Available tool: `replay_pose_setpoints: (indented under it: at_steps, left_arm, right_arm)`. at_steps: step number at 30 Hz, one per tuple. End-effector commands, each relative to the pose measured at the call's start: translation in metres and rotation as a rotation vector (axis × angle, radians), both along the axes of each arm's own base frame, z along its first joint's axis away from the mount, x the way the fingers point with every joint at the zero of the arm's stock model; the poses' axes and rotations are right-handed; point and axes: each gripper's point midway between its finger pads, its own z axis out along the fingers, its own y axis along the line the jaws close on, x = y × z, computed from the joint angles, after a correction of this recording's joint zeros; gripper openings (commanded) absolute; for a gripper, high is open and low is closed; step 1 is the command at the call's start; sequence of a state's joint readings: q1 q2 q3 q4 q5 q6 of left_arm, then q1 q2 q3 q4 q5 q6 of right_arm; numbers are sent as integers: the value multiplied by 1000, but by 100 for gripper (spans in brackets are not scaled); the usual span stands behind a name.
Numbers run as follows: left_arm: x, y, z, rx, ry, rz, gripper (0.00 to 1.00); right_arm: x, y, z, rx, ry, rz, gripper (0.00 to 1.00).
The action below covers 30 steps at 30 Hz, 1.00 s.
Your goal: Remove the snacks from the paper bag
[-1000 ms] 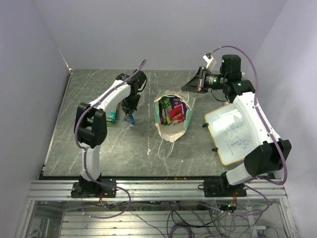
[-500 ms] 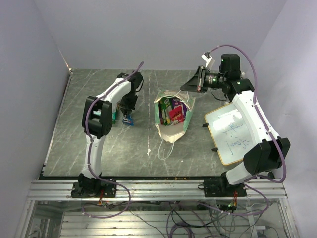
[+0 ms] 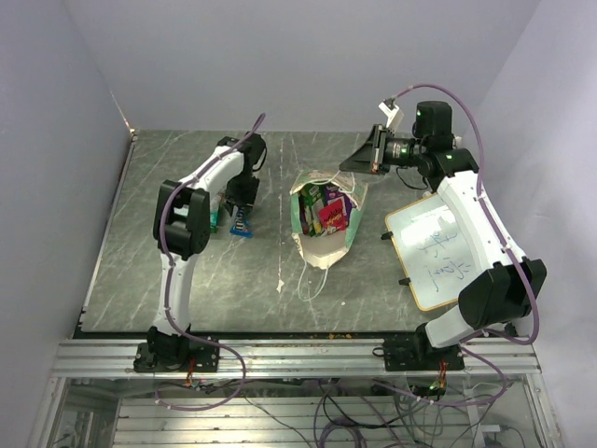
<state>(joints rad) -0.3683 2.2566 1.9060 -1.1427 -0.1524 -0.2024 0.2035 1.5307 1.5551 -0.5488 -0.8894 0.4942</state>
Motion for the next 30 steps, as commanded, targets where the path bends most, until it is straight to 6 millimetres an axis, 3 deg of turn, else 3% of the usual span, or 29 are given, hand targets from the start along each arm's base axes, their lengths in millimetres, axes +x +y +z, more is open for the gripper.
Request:
replay_pose_setpoints:
  at_steps: [1,6,10,14,17,20,23,26,30]
  left_arm:
    - [7,-7,66,-94,-169,46,55]
    - [-20,-10,114,-200,-250,80,66]
    - [-53,-29,143,-383,-301,113,71]
    - [-86,-78,182,-598,-402,86,70]
    - [-117,-128,203,-690,-479,10,70]
    - [-144,-169,209,-763,-548,-63,68]
    - [-156,-199,212,-781,-627,-150,66]
    - [-151,-218,209,-753,-694,-241,66]
    - [-134,-241,190,-740,-740,-306,61]
  right_arm:
    - [-5,3,5,21,-21,22,0]
    - [-1,4,7,27,-34,21,0]
    - [3,5,6,31,-31,24,0]
    - [1,4,6,18,-37,25,0]
    - [-1,4,6,20,-31,30,0]
    - [-1,5,7,27,-29,36,0]
    - [0,5,9,26,-37,36,0]
    - [-1,5,10,26,-40,36,0]
    - [-3,4,12,27,-50,30,0]
